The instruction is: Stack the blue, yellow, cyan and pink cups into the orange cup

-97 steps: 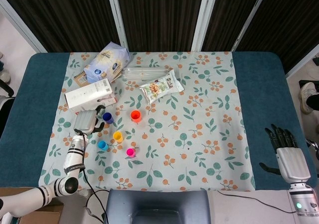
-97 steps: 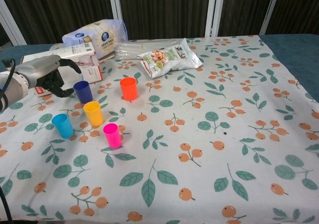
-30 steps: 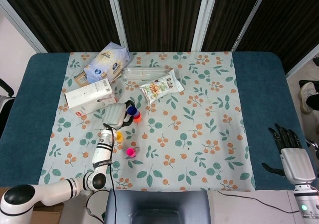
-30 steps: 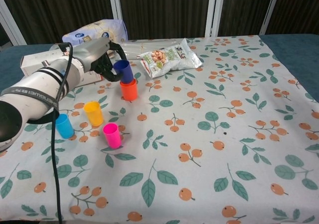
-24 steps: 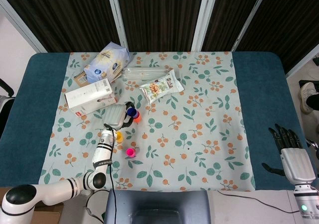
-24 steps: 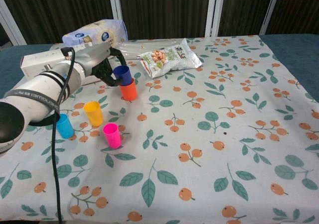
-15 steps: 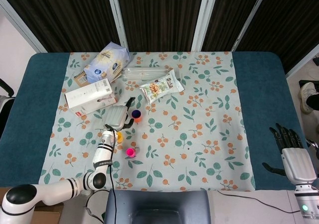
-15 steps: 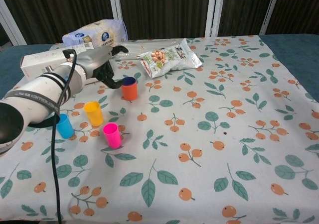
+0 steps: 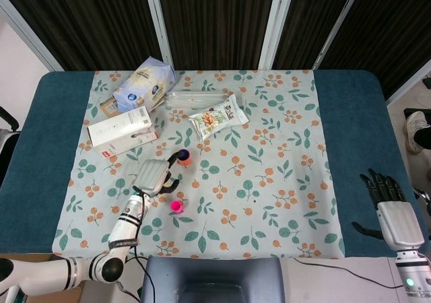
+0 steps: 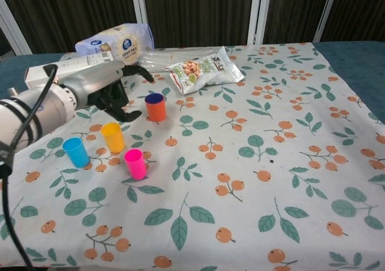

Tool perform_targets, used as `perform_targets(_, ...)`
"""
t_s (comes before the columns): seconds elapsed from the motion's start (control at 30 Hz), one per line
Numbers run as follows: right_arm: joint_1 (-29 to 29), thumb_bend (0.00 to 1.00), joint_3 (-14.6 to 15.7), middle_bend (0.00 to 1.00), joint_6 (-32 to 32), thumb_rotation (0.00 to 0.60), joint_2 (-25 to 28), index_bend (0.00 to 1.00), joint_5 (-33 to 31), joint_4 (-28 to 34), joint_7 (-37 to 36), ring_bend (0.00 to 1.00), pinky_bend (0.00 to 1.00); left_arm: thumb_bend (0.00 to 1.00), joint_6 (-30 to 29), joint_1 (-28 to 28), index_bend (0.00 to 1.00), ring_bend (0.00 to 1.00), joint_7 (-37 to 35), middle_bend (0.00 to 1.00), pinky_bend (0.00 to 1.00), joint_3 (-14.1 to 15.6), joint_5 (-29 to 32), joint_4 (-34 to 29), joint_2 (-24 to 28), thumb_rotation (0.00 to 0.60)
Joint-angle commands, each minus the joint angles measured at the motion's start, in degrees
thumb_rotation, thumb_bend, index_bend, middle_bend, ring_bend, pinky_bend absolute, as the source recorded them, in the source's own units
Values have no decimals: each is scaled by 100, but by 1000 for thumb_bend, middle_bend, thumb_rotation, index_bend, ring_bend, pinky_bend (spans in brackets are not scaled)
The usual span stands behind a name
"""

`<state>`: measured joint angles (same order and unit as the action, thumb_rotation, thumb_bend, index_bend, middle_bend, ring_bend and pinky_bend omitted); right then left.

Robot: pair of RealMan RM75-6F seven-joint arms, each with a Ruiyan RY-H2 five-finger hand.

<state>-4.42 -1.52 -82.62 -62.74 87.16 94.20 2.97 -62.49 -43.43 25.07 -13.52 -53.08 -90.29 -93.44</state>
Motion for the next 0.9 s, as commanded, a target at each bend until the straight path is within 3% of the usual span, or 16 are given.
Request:
perform_targets(0.03,-3,140,8,0,5,600,-4,0,15,4,3,0,0,348,-60,119,244,1000,172,1000,1000,219,-22,-128,73,600)
perform_targets(0.3,-2,140,3,0,-7,600,38,0,26,9,-91,0,0,349,-268,294,285,1000,376,1000,1000,522,-143,62,-24,600)
perform_targets(0.9,-7,140,23,0,11,600,41,0,50,27,-91,0,0,348,-167,472,363,1000,291,1000,1000,519,-153,431,-12,600)
